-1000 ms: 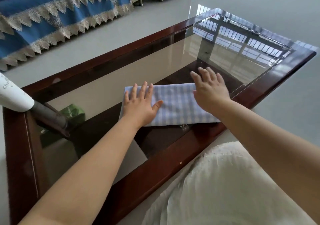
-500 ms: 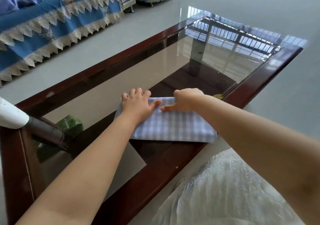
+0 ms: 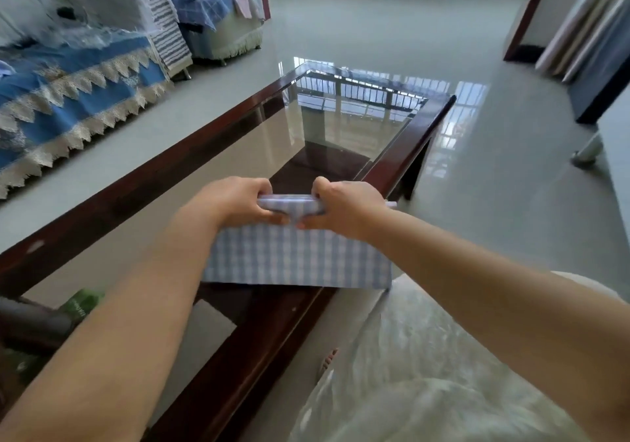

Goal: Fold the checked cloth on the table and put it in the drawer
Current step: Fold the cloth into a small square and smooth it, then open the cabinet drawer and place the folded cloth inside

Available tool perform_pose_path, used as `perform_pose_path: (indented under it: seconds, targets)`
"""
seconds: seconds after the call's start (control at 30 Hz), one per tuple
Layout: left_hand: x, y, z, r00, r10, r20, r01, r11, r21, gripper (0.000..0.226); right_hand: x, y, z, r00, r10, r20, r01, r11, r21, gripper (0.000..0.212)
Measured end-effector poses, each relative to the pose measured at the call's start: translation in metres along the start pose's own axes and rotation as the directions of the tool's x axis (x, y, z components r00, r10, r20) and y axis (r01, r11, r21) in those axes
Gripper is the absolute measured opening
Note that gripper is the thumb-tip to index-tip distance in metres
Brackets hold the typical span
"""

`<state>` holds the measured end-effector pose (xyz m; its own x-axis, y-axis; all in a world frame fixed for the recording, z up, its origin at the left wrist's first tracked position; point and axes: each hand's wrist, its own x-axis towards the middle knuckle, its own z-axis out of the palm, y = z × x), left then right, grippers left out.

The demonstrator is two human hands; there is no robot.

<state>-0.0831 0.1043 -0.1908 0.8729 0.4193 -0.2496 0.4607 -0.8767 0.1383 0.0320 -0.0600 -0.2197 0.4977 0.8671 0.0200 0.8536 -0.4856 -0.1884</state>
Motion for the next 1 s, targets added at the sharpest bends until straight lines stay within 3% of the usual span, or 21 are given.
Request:
perform_pose_path:
  seconds: [0.1, 0.2, 0.33, 0.4, 0.57, 0.7, 0.8, 0.87, 0.93, 1.0]
  targets:
    - [-0.014, 0.041, -0.020, 0.980, 0.090, -0.178, -0.062, 0.986, 0.158, 0.042, -0.022, 0.022, -0.035, 0.998, 0.017, -0.056, -0.017, 1.000, -0.007, 0.053]
    - [-0.020, 0.092, -0.032, 0.904, 0.262, -0.339, -0.153, 0.937, 0.315, 0.049, -0.059, 0.058, -0.066, 0.984, 0.028, -0.178, -0.034, 0.999, -0.034, 0.050]
    - [-0.011, 0.161, -0.030, 0.838, 0.458, -0.297, -0.389, 0.883, 0.263, 0.045, -0.114, 0.112, -0.087, 0.918, -0.090, -0.386, 0.000, 0.974, -0.226, 0.050]
    - [-0.008, 0.201, -0.026, 0.790, 0.543, -0.286, -0.476, 0.836, 0.273, 0.043, -0.144, 0.144, -0.091, 0.888, -0.100, -0.450, -0.063, 0.941, -0.333, 0.050]
    - [0.024, 0.309, -0.003, 0.707, 0.639, -0.301, -0.575, 0.768, 0.282, 0.038, -0.199, 0.232, -0.097, 0.881, 0.120, -0.457, -0.275, 0.917, -0.289, 0.073]
    - [0.061, 0.390, 0.036, 0.701, 0.680, -0.216, -0.601, 0.726, 0.335, 0.035, -0.233, 0.299, -0.074, 0.836, 0.415, -0.359, -0.479, 0.871, -0.109, 0.058]
    - [0.087, 0.440, 0.065, 0.712, 0.700, -0.062, -0.652, 0.691, 0.312, 0.028, -0.261, 0.337, -0.036, 0.758, 0.595, -0.267, -0.606, 0.794, 0.050, 0.060]
    - [0.100, 0.470, 0.082, 0.695, 0.719, 0.020, -0.684, 0.652, 0.328, 0.021, -0.283, 0.361, -0.013, 0.680, 0.697, -0.226, -0.665, 0.717, 0.210, 0.080]
    - [0.110, 0.492, 0.100, 0.676, 0.735, 0.061, -0.688, 0.598, 0.412, 0.017, -0.308, 0.392, 0.008, 0.538, 0.830, -0.148, -0.723, 0.545, 0.425, 0.095]
    - [0.124, 0.506, 0.119, 0.654, 0.751, 0.091, -0.690, 0.543, 0.479, 0.015, -0.330, 0.425, 0.028, 0.384, 0.923, -0.022, -0.791, 0.341, 0.508, 0.084]
